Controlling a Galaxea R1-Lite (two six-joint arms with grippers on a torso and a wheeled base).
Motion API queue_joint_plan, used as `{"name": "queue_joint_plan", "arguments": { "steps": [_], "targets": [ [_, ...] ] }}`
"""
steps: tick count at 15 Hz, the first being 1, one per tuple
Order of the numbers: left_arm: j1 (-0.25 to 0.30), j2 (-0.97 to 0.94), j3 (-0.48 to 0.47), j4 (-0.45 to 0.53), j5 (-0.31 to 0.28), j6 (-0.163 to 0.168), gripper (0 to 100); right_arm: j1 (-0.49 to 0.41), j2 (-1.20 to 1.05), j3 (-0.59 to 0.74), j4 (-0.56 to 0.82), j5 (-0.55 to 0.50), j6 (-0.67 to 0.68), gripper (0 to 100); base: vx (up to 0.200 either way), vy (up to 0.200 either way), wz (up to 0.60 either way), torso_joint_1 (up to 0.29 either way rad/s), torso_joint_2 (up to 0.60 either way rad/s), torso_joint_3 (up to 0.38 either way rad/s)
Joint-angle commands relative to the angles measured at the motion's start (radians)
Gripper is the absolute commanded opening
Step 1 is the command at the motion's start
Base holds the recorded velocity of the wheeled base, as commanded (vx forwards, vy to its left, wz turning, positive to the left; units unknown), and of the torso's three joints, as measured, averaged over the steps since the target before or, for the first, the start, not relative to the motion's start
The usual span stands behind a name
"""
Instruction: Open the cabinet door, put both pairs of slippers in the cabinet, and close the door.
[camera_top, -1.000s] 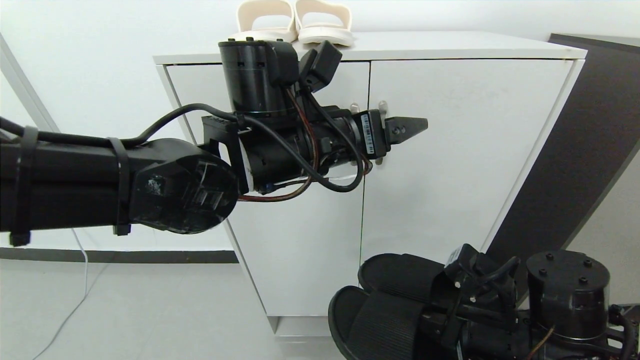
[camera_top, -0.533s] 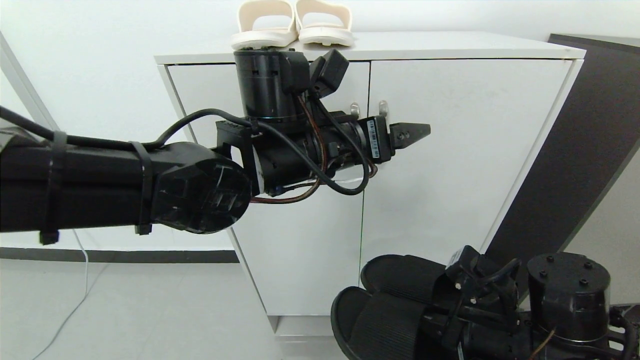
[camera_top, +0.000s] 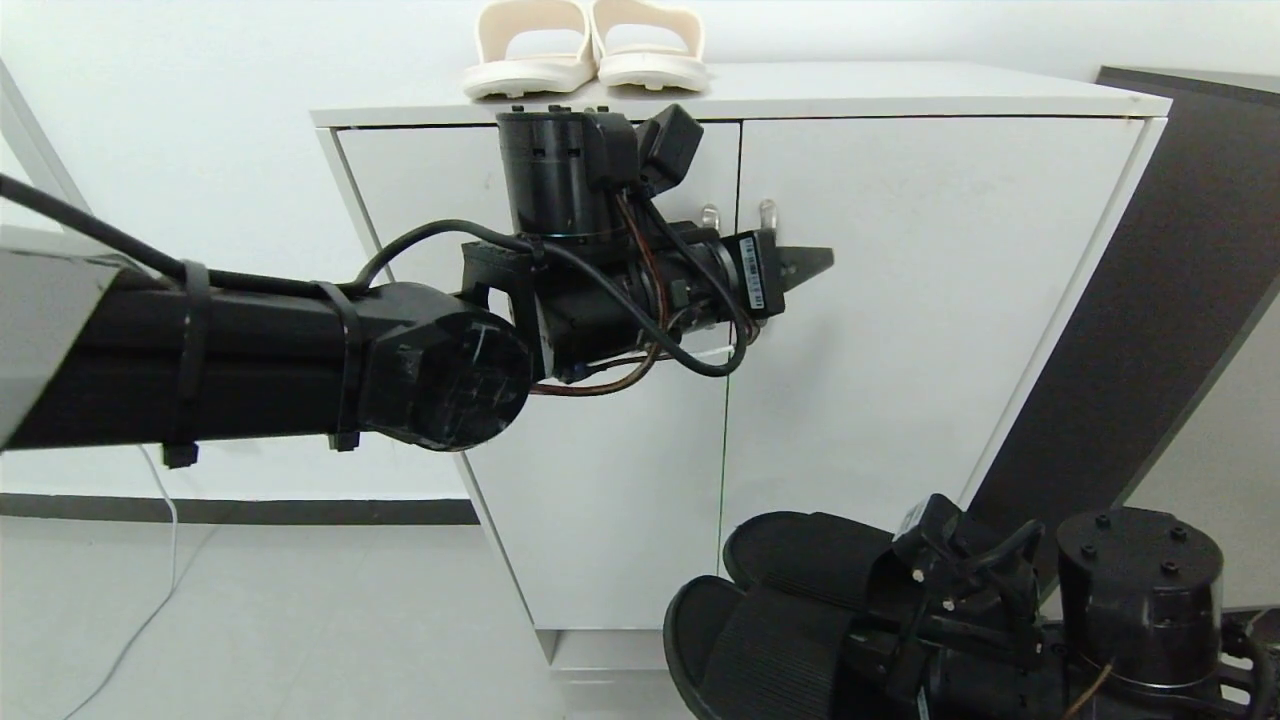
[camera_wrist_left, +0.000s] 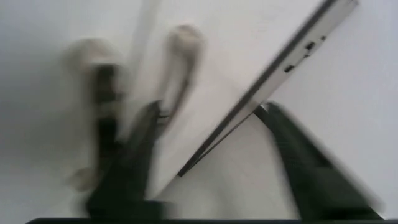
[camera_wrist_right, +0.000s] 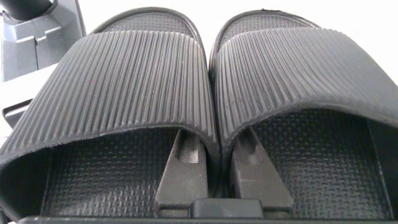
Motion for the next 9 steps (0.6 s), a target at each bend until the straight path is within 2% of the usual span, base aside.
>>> {"name": "queue_joint_plan", "arguments": {
  "steps": [1, 3, 7, 9],
  "targets": [
    [-0.005, -0.010, 0.010, -0.002, -0.007, -0.001, 0, 0.002, -0.004, 0.004, 0.000, 0.001, -0.001, 0, 0.000, 0.000, 0.00, 0.000, 0.00, 0.000],
    [-0.014, -0.037, 0.051, -0.004, -0.007, -0.002, 0, 0.008, -0.017, 0.027, 0.001, 0.013, -0.001, 0, 0.000, 0.000, 0.00, 0.000, 0.00, 0.000],
    [-0.048, -0.133, 0.189, -0.011, -0.010, -0.004, 0, 0.026, -0.086, 0.106, 0.001, 0.171, -0.070, 0, 0.000, 0.000, 0.00, 0.000, 0.00, 0.000],
    [-0.062, -0.174, 0.232, -0.011, -0.013, 0.001, 0, 0.028, -0.093, 0.131, 0.001, 0.195, -0.102, 0, 0.000, 0.000, 0.00, 0.000, 0.00, 0.000]
  ]
}}
